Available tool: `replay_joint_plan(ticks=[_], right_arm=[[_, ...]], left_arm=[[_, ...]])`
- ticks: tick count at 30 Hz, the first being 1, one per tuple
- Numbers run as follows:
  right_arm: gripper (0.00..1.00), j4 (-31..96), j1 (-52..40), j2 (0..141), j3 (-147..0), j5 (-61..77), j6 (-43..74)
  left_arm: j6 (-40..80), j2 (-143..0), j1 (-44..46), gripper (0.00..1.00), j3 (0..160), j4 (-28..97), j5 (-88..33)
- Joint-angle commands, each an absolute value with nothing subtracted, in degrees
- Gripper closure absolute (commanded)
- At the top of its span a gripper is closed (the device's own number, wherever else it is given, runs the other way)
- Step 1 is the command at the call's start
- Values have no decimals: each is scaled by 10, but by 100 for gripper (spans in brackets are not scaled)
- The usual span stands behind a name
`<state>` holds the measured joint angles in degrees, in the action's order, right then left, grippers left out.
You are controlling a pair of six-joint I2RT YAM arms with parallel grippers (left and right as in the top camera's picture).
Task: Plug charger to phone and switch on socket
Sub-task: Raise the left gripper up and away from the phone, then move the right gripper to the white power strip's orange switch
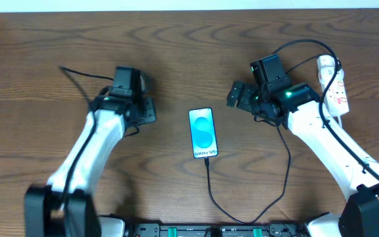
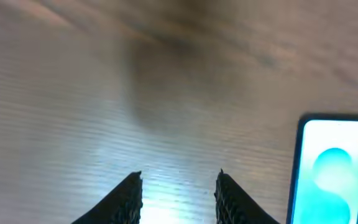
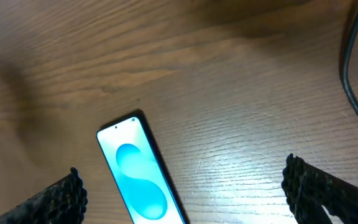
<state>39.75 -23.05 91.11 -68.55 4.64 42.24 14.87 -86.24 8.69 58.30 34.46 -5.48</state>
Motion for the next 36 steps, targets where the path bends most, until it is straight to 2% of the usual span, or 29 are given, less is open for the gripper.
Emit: replay_joint_plan(ticks=[1, 3, 4, 5, 6, 7, 20, 25, 30, 36], right_arm=[[1, 399, -230, 902, -689, 37, 415], [1, 399, -230, 902, -689, 37, 415], [1, 399, -230, 902, -689, 37, 415], [1, 399, -230, 902, -689, 37, 415], [1, 399, -230, 902, -689, 37, 415], [1, 399, -230, 902, -689, 37, 415], [1, 398, -229, 902, -689, 37, 415], [1, 394, -229, 902, -689, 49, 351], [1, 395, -204, 902, -690, 135, 265], [1, 424, -101, 902, -691, 303, 159]], left_arm=[[124, -796, 85, 61, 580, 358, 7], [125, -759, 85, 57, 580, 364, 7], [125, -741, 85, 45, 580, 367, 7], [125, -724, 85, 24, 580, 371, 7], [125, -707, 85, 11, 580, 374, 7], [125, -694, 85, 8, 580, 375, 7], [125, -654, 85, 8, 580, 375, 7], [125, -654, 85, 7, 580, 375, 7], [125, -654, 85, 7, 580, 375, 7], [125, -654, 85, 7, 580, 375, 7]])
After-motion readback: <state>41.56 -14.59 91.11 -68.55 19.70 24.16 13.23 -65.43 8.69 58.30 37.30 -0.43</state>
